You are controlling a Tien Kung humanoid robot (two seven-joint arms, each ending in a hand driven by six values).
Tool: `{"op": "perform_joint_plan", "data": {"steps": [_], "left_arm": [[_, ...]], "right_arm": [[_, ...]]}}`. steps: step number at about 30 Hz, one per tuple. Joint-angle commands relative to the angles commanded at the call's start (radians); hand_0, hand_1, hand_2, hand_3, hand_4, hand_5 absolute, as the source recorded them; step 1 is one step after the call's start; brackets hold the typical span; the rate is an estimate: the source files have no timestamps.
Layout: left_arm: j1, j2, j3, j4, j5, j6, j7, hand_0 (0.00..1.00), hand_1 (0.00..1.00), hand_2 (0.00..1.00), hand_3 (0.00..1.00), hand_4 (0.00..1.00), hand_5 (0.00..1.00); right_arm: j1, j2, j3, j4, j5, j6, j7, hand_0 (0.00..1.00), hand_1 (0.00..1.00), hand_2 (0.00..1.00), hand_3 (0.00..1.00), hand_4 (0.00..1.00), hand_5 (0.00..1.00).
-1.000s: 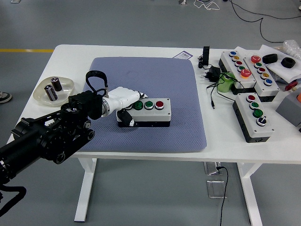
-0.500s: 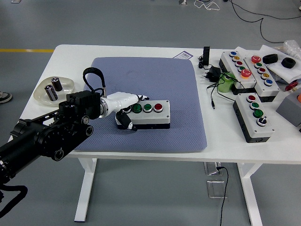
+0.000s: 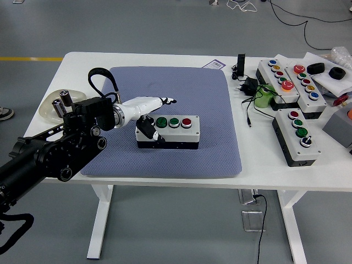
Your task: Pick up the button,place it on the desk,press the button,press the button
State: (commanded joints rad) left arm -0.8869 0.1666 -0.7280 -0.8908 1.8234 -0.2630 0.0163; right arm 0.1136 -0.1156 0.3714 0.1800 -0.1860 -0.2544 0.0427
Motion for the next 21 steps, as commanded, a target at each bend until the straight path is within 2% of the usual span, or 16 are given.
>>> {"op": "perform_joint_plan", "data": {"steps": [4,6,7,10,12,13,16,18,19,21], "left_arm": [[0.016,0.011,-0.057,-0.057,0.000,-0.051,0.015,0.998,0.998,0.998,0.998,0.982,0.212],[0.027,0.016,-0.092,-0.099,0.001,-0.063,0.025,0.998,0.998,0.998,0.998,0.982,0.212],[0.033,0.018,-0.115,-0.128,0.004,-0.071,0.039,0.929,0.971,0.998,0.998,0.933,0.276],[0.045,0.020,-0.173,-0.210,0.037,-0.106,0.101,0.929,0.971,0.998,0.998,0.933,0.276],[0.050,0.023,-0.188,-0.261,0.078,-0.103,0.139,0.929,0.971,0.998,0.998,0.933,0.276],[0.053,0.025,-0.192,-0.288,0.100,-0.092,0.161,0.625,0.771,0.840,0.987,0.786,0.298],[0.057,0.028,-0.192,-0.348,0.135,-0.073,0.207,0.625,0.771,0.840,0.987,0.786,0.298],[0.059,0.030,-0.184,-0.395,0.144,-0.087,0.245,0.625,0.771,0.840,0.987,0.786,0.298],[0.059,0.030,-0.180,-0.408,0.145,-0.091,0.258,0.134,0.220,0.256,0.846,0.656,0.013],[0.059,0.030,-0.167,-0.428,0.147,-0.111,0.283,0.134,0.220,0.256,0.846,0.656,0.013]], "right_arm": [[0.001,0.000,0.001,0.000,-0.001,0.000,0.001,0.697,0.638,0.690,0.664,0.388,0.363],[0.001,0.000,0.001,0.000,0.001,0.000,0.001,0.697,0.638,0.690,0.664,0.388,0.363],[0.001,0.000,0.002,0.000,0.000,0.000,0.002,0.696,0.637,0.689,0.663,0.389,0.362],[0.002,0.000,0.002,0.000,0.000,0.000,0.001,0.696,0.637,0.689,0.663,0.389,0.362],[0.002,0.000,0.002,0.000,-0.001,0.000,0.001,0.696,0.637,0.689,0.663,0.389,0.362],[0.002,0.000,0.001,0.000,0.000,-0.001,0.001,0.695,0.637,0.689,0.664,0.388,0.362],[0.002,-0.001,0.001,0.000,-0.002,-0.001,0.000,0.695,0.637,0.689,0.664,0.388,0.362],[0.003,-0.001,0.004,0.000,-0.008,-0.002,-0.001,0.695,0.637,0.689,0.664,0.388,0.362],[0.002,-0.001,0.003,0.000,-0.007,-0.002,-0.001,0.695,0.635,0.688,0.663,0.388,0.362],[0.002,0.000,0.003,0.000,-0.007,-0.002,-0.001,0.695,0.635,0.688,0.663,0.388,0.362]]}}
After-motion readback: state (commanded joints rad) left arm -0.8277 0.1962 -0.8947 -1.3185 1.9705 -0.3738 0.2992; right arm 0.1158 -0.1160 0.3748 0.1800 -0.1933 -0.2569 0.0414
